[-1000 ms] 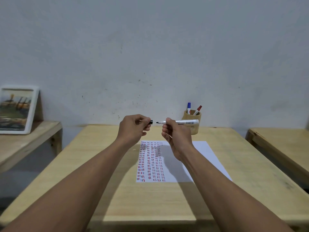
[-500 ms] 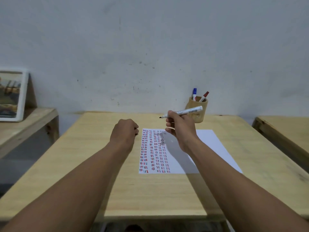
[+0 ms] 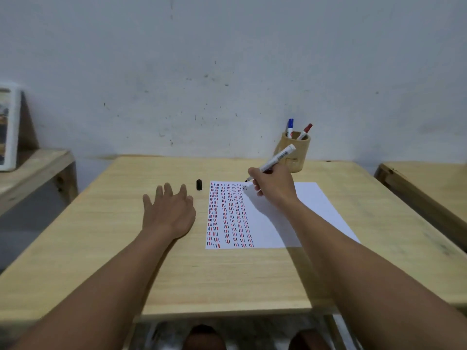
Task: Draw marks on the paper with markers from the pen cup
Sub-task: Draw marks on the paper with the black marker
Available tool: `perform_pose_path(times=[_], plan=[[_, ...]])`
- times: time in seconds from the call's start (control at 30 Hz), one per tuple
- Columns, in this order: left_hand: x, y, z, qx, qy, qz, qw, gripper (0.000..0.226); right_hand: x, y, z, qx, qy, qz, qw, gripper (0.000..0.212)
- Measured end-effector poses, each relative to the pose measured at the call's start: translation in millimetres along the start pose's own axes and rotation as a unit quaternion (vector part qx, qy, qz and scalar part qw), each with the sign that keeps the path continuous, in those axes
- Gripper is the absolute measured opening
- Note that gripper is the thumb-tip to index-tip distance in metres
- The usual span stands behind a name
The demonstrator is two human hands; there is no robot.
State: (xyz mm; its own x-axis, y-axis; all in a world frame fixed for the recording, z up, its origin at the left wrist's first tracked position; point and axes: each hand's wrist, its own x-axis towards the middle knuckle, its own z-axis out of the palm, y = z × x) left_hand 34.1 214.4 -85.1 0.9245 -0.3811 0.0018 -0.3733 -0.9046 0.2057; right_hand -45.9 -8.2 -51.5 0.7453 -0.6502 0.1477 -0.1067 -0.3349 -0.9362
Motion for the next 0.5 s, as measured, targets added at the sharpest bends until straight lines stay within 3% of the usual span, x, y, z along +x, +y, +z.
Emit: perform_pose_path(times=[0.5], plan=[[2.6, -1.8, 5.5, 0.017, -0.028, 0.006, 0.999, 0.061, 3.4, 20.7, 15.3, -0.103, 0.018, 0.005, 0.994, 0.034]])
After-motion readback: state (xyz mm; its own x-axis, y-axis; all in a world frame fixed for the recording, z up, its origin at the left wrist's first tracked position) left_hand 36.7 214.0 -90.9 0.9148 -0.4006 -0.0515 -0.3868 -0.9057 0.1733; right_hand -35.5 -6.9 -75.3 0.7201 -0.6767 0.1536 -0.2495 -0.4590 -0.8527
